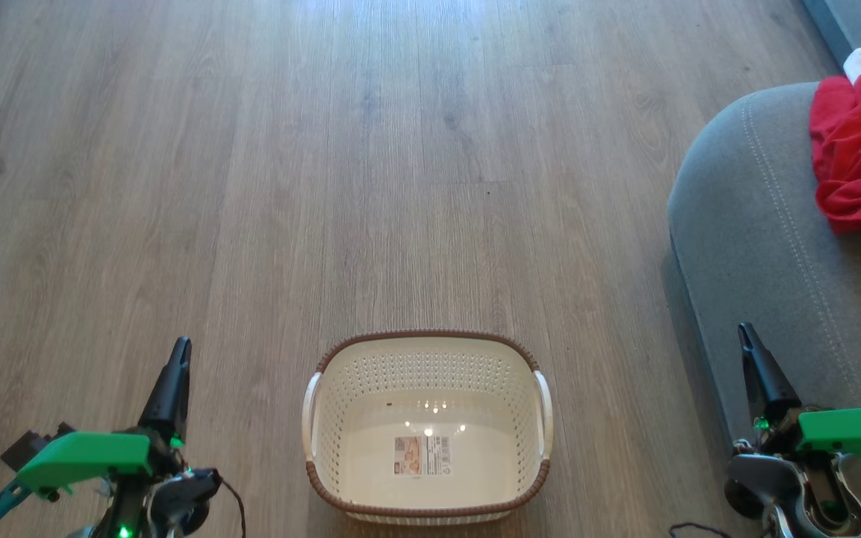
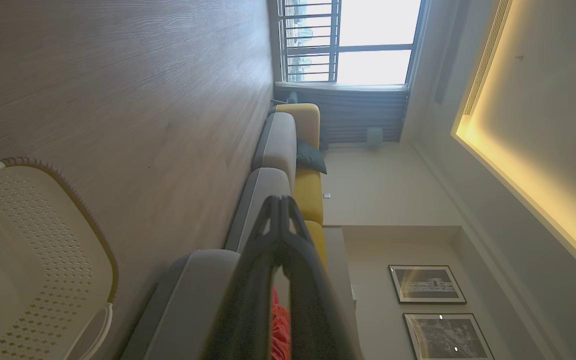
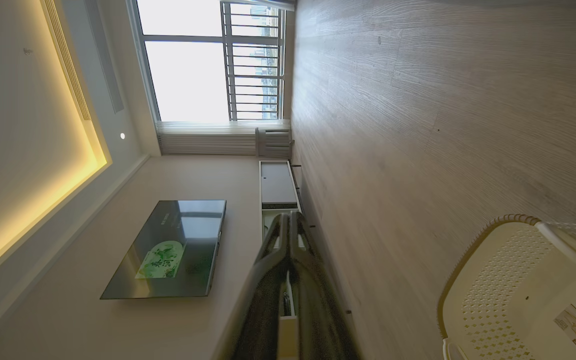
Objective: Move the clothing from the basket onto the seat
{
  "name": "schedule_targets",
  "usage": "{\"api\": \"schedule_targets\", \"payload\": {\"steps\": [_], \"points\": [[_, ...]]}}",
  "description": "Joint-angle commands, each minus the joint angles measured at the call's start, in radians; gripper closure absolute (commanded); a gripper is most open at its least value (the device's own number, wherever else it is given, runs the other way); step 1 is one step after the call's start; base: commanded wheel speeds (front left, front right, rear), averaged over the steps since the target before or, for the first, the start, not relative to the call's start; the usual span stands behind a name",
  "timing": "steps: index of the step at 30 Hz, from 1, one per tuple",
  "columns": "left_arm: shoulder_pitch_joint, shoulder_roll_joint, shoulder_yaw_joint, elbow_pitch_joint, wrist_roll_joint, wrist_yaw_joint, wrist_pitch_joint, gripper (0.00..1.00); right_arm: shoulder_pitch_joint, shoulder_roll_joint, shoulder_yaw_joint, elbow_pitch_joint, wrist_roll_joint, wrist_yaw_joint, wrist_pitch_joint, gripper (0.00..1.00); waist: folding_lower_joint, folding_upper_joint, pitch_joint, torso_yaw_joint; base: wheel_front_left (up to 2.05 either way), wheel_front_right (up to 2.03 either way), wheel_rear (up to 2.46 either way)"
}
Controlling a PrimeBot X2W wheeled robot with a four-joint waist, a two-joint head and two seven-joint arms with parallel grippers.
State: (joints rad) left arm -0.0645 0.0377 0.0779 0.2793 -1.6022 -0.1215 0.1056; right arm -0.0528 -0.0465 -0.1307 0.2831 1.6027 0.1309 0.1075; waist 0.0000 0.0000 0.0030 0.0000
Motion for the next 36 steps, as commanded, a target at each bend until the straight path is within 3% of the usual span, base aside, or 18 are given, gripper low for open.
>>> {"api": "schedule_targets", "payload": {"steps": [1,36], "points": [[-0.044,0.013,0.036,-0.034,-0.006,-0.009,0.008,1.0,-0.055,-0.004,0.017,-0.038,0.006,0.0,0.006,1.0,0.0,0.0,0.0,0.0,0.0,0.0,0.0],[-0.044,0.013,0.036,-0.034,-0.007,-0.009,0.008,1.0,-0.055,-0.004,0.017,-0.038,0.006,0.0,0.006,1.0,0.0,0.0,0.0,0.0,0.0,0.0,0.0]]}}
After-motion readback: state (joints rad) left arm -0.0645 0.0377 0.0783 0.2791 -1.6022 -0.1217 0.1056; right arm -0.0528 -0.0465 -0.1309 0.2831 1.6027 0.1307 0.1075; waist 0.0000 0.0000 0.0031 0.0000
